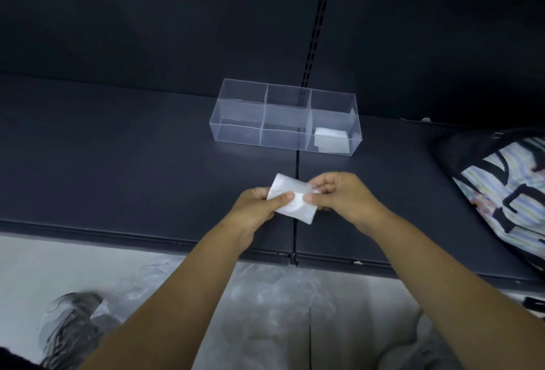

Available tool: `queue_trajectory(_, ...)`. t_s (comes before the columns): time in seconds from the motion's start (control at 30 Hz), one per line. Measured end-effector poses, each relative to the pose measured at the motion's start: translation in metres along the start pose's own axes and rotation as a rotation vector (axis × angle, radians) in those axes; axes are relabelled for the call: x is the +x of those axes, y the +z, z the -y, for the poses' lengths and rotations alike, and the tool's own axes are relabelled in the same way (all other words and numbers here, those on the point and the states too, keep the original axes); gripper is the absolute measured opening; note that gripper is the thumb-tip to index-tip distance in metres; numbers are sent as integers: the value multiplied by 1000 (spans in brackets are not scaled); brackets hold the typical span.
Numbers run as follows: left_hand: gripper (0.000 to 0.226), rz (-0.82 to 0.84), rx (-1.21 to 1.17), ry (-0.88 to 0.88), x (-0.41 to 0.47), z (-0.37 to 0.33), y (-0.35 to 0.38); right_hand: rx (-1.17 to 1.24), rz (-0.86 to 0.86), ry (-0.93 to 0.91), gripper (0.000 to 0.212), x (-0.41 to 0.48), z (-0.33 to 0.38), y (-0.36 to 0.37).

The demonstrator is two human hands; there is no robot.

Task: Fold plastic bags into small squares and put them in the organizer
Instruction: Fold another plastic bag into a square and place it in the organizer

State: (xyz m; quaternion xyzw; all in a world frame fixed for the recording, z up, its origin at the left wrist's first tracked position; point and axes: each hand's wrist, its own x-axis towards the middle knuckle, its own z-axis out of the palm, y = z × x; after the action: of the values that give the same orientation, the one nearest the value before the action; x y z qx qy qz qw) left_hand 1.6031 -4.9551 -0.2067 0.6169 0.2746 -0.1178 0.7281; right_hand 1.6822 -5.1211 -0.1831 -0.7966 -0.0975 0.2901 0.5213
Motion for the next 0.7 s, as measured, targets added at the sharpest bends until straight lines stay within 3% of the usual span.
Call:
queue_trajectory(0.1, 7, -125, -70, 125, 15, -8, 9, -5, -48, 104, 10, 19, 2, -13)
queue_trajectory(0.2, 8, -299, 64, 280, 24, -4, 6, -26, -200, 2, 9, 52, 14, -39)
queue_trajectory(0.3, 13, -482, 711, 438, 25, 28, -5, -77, -383, -46, 18, 92, 25, -76)
queue_trajectory(0.37, 51, -443, 1114, 362, 24, 55, -9, -159, -438, -25, 22, 116, 23, -95)
queue_trajectory(0.43, 75, -421, 1331, 331, 23, 70, -10, -302, -450, 0, 23, 134, 18, -104)
queue_trajectory(0.63, 73, -451, 1403, 359, 25, 76, -7, -879, -449, 68, 9, 151, 12, -94)
queue_trajectory(0.7, 73, -452, 1426, 353, 26, 77, -7, -1056, -463, 60, 15, 151, 11, -92)
